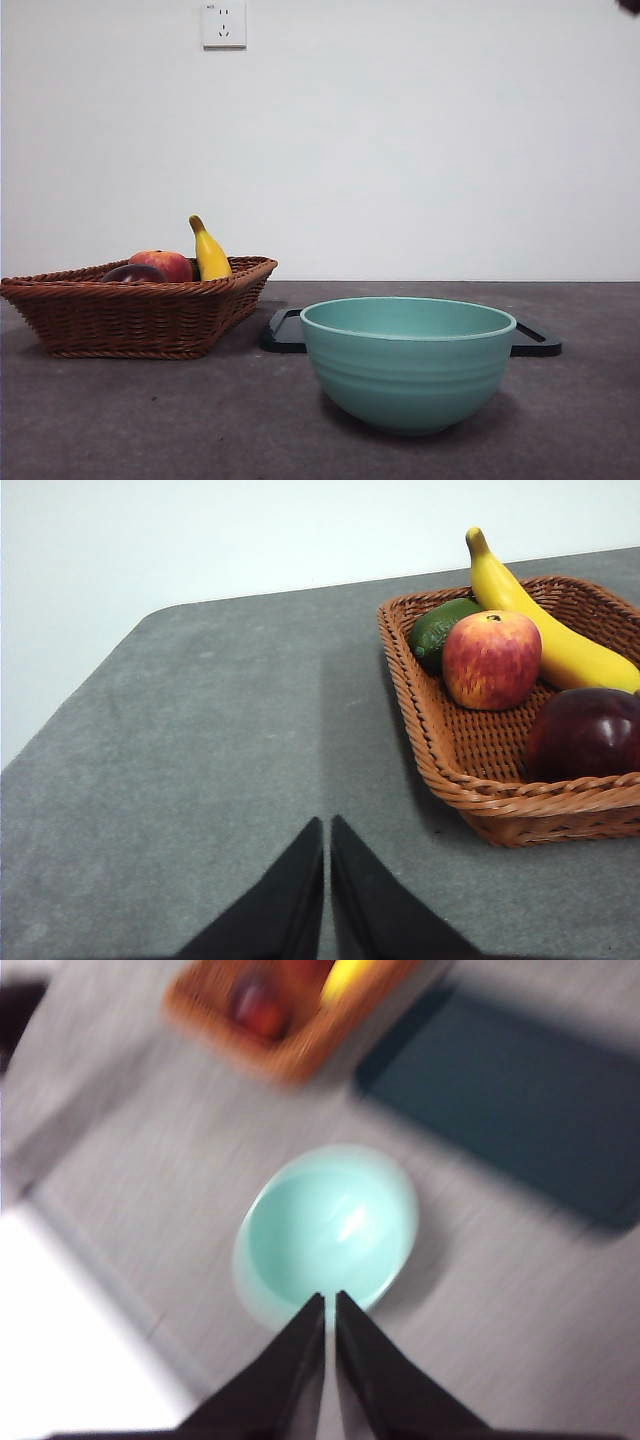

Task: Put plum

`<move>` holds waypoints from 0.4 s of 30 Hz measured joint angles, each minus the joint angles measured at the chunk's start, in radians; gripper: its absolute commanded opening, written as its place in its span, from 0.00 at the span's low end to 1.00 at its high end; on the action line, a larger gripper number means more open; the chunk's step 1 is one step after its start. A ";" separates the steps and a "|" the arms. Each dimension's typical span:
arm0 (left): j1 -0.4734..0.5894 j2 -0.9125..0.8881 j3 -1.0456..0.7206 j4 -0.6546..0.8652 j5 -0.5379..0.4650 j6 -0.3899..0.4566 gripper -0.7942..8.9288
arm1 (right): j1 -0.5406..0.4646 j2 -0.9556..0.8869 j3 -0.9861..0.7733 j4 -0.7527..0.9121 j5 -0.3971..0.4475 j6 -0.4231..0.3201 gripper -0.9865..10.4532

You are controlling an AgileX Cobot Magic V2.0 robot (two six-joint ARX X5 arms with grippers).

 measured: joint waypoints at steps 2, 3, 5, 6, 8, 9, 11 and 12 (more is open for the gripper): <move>0.000 0.000 0.000 0.000 0.000 0.000 0.09 | -0.075 -0.060 -0.020 0.113 0.024 -0.021 0.09; 0.000 0.000 0.000 0.000 0.000 0.000 0.09 | -0.115 -0.091 -0.035 0.171 0.037 -0.027 0.09; 0.000 0.000 0.000 0.000 0.000 0.000 0.09 | -0.203 -0.157 -0.076 0.291 0.062 -0.036 0.09; 0.000 0.000 0.000 0.000 0.000 0.000 0.09 | -0.248 -0.192 -0.105 0.352 0.079 -0.039 0.09; 0.000 0.000 0.000 0.000 0.000 0.000 0.09 | -0.321 -0.254 -0.167 0.452 0.124 -0.043 0.09; 0.000 0.000 0.000 0.000 0.000 0.000 0.09 | -0.357 -0.285 -0.208 0.502 0.152 -0.043 0.09; 0.000 0.000 0.000 0.000 0.000 0.000 0.09 | -0.415 -0.338 -0.297 0.582 0.184 -0.043 0.09; 0.000 0.000 0.000 0.000 0.000 0.000 0.09 | -0.444 -0.366 -0.351 0.619 0.185 -0.043 0.09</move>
